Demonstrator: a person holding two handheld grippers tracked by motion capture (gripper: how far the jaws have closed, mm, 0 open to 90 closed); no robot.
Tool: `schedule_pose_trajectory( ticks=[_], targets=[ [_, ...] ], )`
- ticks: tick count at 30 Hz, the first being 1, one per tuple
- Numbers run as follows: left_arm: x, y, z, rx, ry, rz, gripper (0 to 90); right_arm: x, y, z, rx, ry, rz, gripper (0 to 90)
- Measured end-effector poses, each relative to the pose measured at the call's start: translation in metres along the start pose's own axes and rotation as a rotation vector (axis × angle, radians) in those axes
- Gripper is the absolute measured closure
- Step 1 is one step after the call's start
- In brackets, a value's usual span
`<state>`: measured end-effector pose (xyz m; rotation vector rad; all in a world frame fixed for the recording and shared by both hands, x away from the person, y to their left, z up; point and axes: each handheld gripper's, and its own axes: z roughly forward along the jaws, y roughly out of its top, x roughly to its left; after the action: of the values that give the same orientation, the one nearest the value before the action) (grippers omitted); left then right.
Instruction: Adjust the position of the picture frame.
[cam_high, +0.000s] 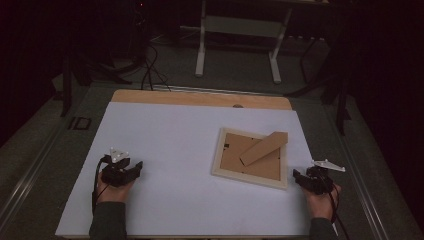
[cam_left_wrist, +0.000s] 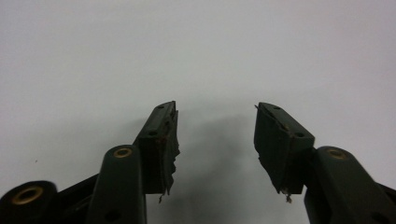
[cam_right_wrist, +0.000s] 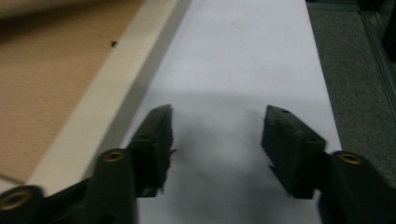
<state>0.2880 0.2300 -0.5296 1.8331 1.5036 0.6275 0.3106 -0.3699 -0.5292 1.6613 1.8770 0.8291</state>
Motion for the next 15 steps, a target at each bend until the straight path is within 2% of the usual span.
schedule_pose_trajectory(
  ticks=[3, 6, 10, 13, 15],
  targets=[
    [0.0014, 0.0000, -0.0009, -0.004, 0.002, -0.007, 49.9, 0.0025, 0.0015, -0.0027, -0.012, 0.015, -0.012, 51.2],
    [0.0058, 0.0004, -0.0019, -0.013, -0.012, -0.044, 49.5, 0.0064, 0.0021, -0.0045, -0.014, 0.044, -0.038, 58.4],
    [0.0067, 0.0000, -0.0031, -0.019, -0.011, -0.045, 49.4, 0.0082, 0.0008, -0.0033, 0.002, 0.062, -0.049, 61.3],
    [0.0067, 0.0001, -0.0031, -0.019, -0.017, -0.044, 49.6, 0.0103, 0.0005, -0.0016, 0.013, 0.099, -0.055, 70.8],
    [0.0059, 0.0003, -0.0027, -0.016, -0.014, -0.037, 50.0, 0.0110, 0.0002, -0.0015, 0.014, 0.105, -0.061, 76.2]
  ],
)
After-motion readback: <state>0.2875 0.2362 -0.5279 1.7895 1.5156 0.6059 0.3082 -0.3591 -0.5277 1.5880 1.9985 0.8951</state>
